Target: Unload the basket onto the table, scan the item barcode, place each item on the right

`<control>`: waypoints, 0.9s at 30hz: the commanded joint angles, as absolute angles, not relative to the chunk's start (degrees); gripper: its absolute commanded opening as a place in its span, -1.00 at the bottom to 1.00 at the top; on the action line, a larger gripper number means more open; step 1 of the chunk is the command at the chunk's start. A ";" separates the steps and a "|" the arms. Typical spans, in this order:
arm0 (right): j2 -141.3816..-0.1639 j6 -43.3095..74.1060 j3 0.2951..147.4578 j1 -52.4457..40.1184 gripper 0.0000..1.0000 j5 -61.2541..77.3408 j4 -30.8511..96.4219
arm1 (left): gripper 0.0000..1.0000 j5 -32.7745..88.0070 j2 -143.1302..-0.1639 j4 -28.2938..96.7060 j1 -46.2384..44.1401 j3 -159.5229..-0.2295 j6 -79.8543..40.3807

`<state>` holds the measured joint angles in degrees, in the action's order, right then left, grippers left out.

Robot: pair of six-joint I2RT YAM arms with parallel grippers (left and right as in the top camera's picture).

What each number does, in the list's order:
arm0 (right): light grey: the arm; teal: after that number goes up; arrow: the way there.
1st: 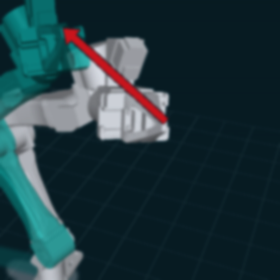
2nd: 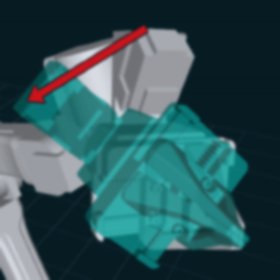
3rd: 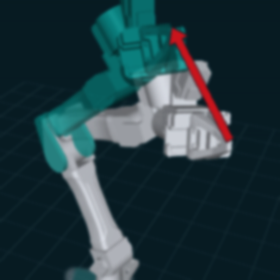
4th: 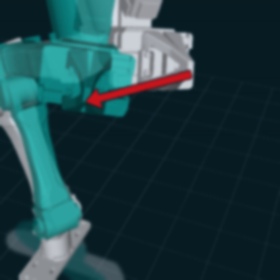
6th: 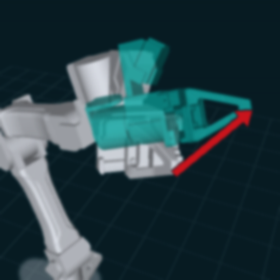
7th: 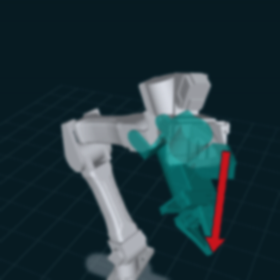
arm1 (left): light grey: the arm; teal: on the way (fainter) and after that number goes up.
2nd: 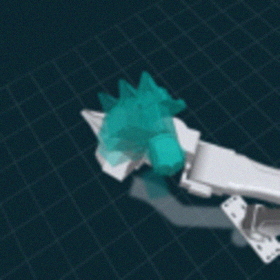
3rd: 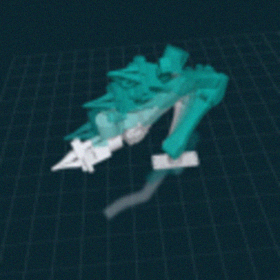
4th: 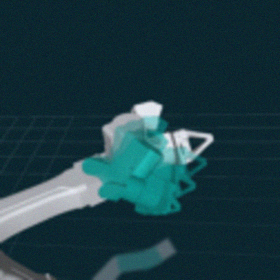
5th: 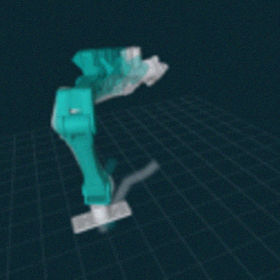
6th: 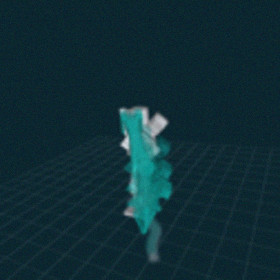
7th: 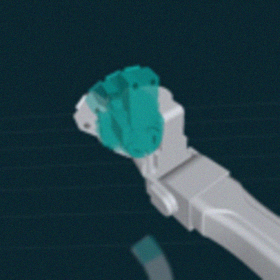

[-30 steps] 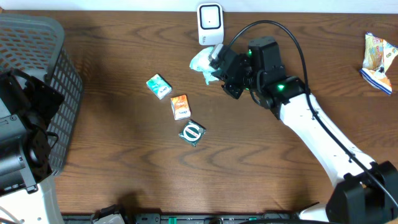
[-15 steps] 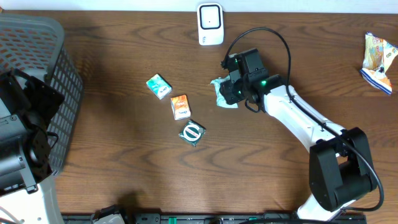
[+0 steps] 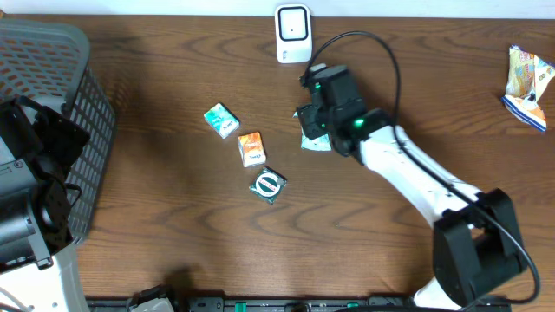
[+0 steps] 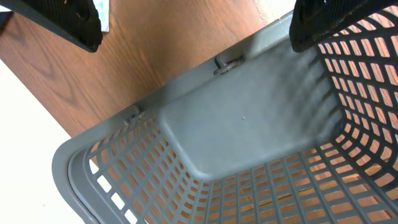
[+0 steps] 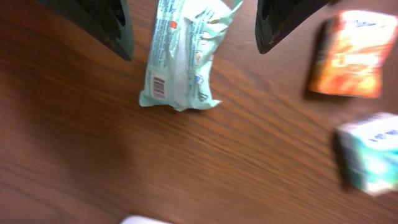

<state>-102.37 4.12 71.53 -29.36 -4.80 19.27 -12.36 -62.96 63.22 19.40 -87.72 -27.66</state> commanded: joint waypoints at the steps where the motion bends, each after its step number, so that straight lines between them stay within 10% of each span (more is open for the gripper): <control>1: -107.28 4.69 71.88 -32.75 0.12 -19.16 18.65 | 0.90 -12.69 -62.98 63.44 19.59 -87.81 -28.14; 11: -118.28 4.64 71.88 -37.85 0.08 -31.99 15.42 | 0.90 -12.69 -62.98 63.44 19.59 -87.81 -28.14; 18: -119.09 4.67 71.94 -37.82 -0.98 -30.28 16.14 | 0.90 -12.69 -62.98 63.44 19.59 -87.81 -28.14; 27: -106.76 6.20 73.95 -31.79 -0.98 3.27 16.12 | 0.90 -12.69 -62.98 63.44 19.59 -87.81 -28.14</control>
<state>-112.81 4.25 71.68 -35.05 -14.20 16.64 -12.36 -62.96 63.22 19.40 -87.72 -27.66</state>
